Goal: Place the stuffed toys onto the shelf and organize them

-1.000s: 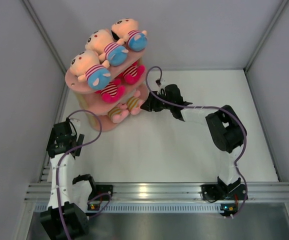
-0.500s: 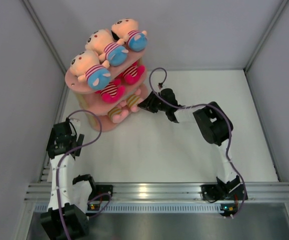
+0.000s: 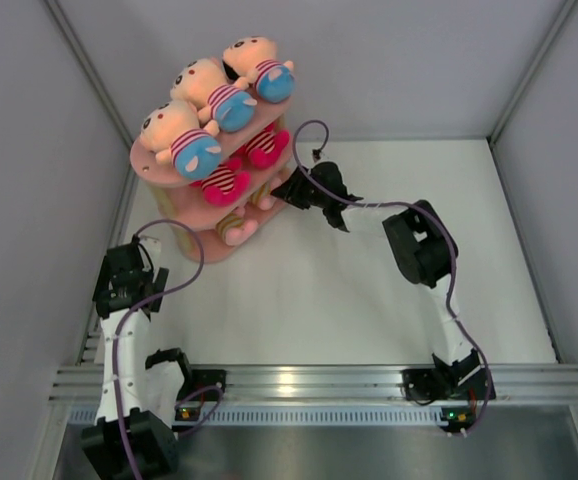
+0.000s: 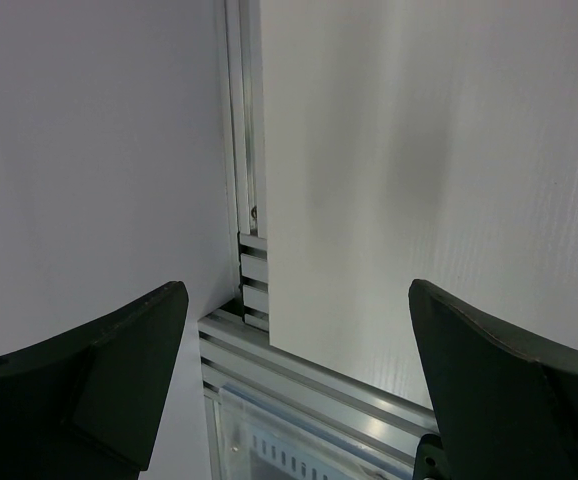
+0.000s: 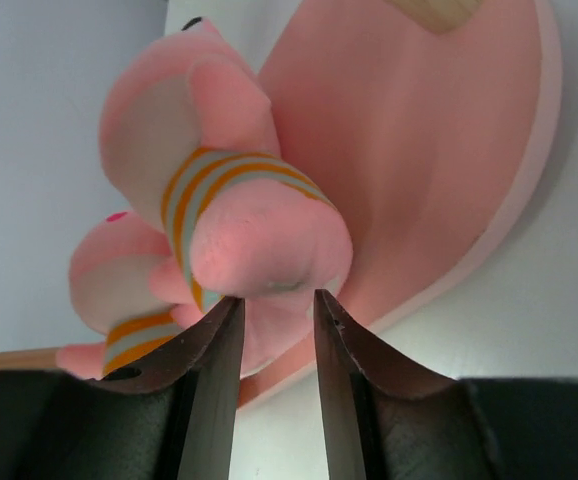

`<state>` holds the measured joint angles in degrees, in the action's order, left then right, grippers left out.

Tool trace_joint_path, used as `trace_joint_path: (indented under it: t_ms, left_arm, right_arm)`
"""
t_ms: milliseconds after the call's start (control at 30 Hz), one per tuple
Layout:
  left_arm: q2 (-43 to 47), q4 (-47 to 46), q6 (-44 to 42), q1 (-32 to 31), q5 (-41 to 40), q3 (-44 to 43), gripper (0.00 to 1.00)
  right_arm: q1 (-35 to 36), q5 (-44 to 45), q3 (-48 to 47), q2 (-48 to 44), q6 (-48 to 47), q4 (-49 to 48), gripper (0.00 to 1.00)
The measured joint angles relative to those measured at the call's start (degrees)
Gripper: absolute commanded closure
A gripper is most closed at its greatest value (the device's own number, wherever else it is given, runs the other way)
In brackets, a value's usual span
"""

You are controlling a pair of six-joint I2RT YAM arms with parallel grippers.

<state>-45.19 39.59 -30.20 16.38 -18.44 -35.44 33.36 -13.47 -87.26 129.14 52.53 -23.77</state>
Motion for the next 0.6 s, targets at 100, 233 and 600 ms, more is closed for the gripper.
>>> trace_joint_path:
  t_ms: [100, 233, 600]
  left_arm:
    - [0.92, -0.04, -0.35, 0.00, -0.13, 0.22, 0.01]
    - [1.68, 0.04, -0.42, 0.00, -0.33, 0.44, 0.02]
    - [3.85, 2.62, -0.33, 0.00, -1.25, 0.44, 0.01]
  right_arm:
    - [-0.02, 0.61, 0.74, -0.35, -1.57, 1.18, 0.57]
    - [-0.04, 1.25, 5.05, -3.48, -3.54, 1.86, 0.41]
    - [-0.70, 5.86, 19.85, -33.35, -15.72, 10.40, 0.01]
